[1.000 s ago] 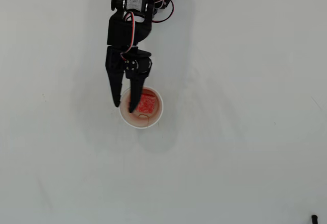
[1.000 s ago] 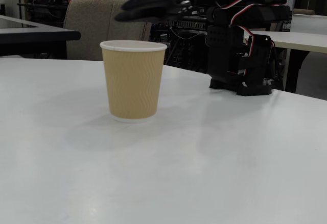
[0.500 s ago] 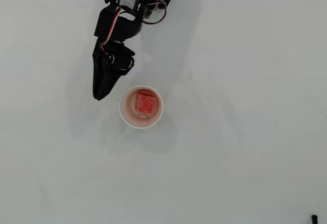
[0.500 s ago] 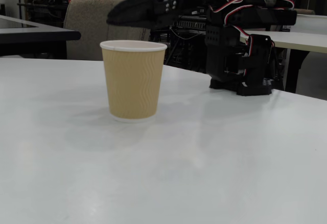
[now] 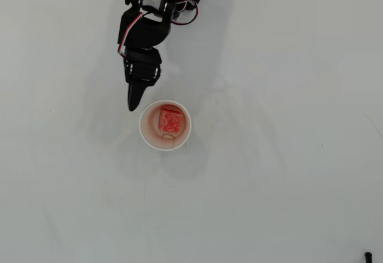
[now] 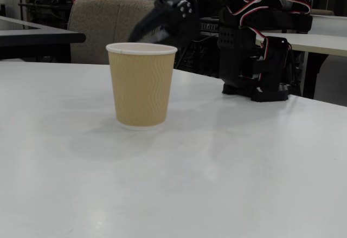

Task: Grasp a red cube and put it in the cup.

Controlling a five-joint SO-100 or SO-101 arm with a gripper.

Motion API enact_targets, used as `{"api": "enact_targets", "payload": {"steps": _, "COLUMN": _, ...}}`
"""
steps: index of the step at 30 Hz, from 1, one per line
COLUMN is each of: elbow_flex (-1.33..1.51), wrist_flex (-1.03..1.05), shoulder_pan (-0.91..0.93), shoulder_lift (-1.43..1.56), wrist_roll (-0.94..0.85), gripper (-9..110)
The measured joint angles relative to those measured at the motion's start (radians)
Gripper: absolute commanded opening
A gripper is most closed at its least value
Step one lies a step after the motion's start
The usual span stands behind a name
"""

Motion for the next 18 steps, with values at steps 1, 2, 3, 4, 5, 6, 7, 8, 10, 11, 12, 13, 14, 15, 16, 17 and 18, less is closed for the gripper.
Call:
{"api": "enact_targets", "payload": {"steps": 1, "elbow_flex": 0.0, "wrist_flex": 0.028, "shoulder_pan": -0.005, "shoulder_lift": 0.006, "wrist_roll": 0.003, "gripper": 0}}
{"api": "enact_targets", "payload": {"steps": 2, "elbow_flex": 0.0, "wrist_flex": 0.054, "shoulder_pan": -0.009, "shoulder_lift": 0.008, "wrist_roll": 0.005, "gripper": 0}}
{"api": "enact_targets", "payload": {"steps": 3, "elbow_flex": 0.0, "wrist_flex": 0.077, "shoulder_pan": -0.017, "shoulder_lift": 0.011, "wrist_roll": 0.006, "gripper": 0}}
{"api": "enact_targets", "payload": {"steps": 4, "elbow_flex": 0.0, "wrist_flex": 0.097, "shoulder_pan": -0.028, "shoulder_lift": 0.012, "wrist_roll": 0.006, "gripper": 0}}
{"api": "enact_targets", "payload": {"steps": 5, "elbow_flex": 0.0, "wrist_flex": 0.112, "shoulder_pan": -0.04, "shoulder_lift": 0.012, "wrist_roll": 0.006, "gripper": 0}}
{"api": "enact_targets", "payload": {"steps": 6, "elbow_flex": 0.0, "wrist_flex": 0.127, "shoulder_pan": -0.048, "shoulder_lift": 0.012, "wrist_roll": 0.011, "gripper": 0}}
{"api": "enact_targets", "payload": {"steps": 7, "elbow_flex": 0.0, "wrist_flex": 0.144, "shoulder_pan": -0.044, "shoulder_lift": 0.012, "wrist_roll": 0.015, "gripper": 0}}
{"api": "enact_targets", "payload": {"steps": 8, "elbow_flex": 0.0, "wrist_flex": 0.158, "shoulder_pan": -0.038, "shoulder_lift": 0.012, "wrist_roll": 0.026, "gripper": 0}}
{"api": "enact_targets", "payload": {"steps": 10, "elbow_flex": 0.0, "wrist_flex": 0.186, "shoulder_pan": -0.034, "shoulder_lift": 0.012, "wrist_roll": 0.064, "gripper": 0}}
{"api": "enact_targets", "payload": {"steps": 11, "elbow_flex": 0.0, "wrist_flex": 0.198, "shoulder_pan": -0.034, "shoulder_lift": 0.012, "wrist_roll": 0.094, "gripper": 0}}
{"api": "enact_targets", "payload": {"steps": 12, "elbow_flex": 0.0, "wrist_flex": 0.209, "shoulder_pan": -0.035, "shoulder_lift": 0.012, "wrist_roll": 0.124, "gripper": 0}}
{"api": "enact_targets", "payload": {"steps": 13, "elbow_flex": 0.0, "wrist_flex": 0.221, "shoulder_pan": -0.037, "shoulder_lift": 0.012, "wrist_roll": 0.156, "gripper": 0}}
{"api": "enact_targets", "payload": {"steps": 14, "elbow_flex": 0.0, "wrist_flex": 0.235, "shoulder_pan": -0.044, "shoulder_lift": 0.012, "wrist_roll": 0.196, "gripper": 0}}
{"api": "enact_targets", "payload": {"steps": 15, "elbow_flex": 0.0, "wrist_flex": 0.247, "shoulder_pan": -0.057, "shoulder_lift": 0.012, "wrist_roll": 0.233, "gripper": 0}}
{"api": "enact_targets", "payload": {"steps": 16, "elbow_flex": 0.0, "wrist_flex": 0.256, "shoulder_pan": -0.067, "shoulder_lift": 0.012, "wrist_roll": 0.262, "gripper": 0}}
{"api": "enact_targets", "payload": {"steps": 17, "elbow_flex": 0.0, "wrist_flex": 0.262, "shoulder_pan": -0.077, "shoulder_lift": 0.012, "wrist_roll": 0.29, "gripper": 0}}
{"api": "enact_targets", "payload": {"steps": 18, "elbow_flex": 0.0, "wrist_flex": 0.264, "shoulder_pan": -0.077, "shoulder_lift": 0.012, "wrist_roll": 0.318, "gripper": 0}}
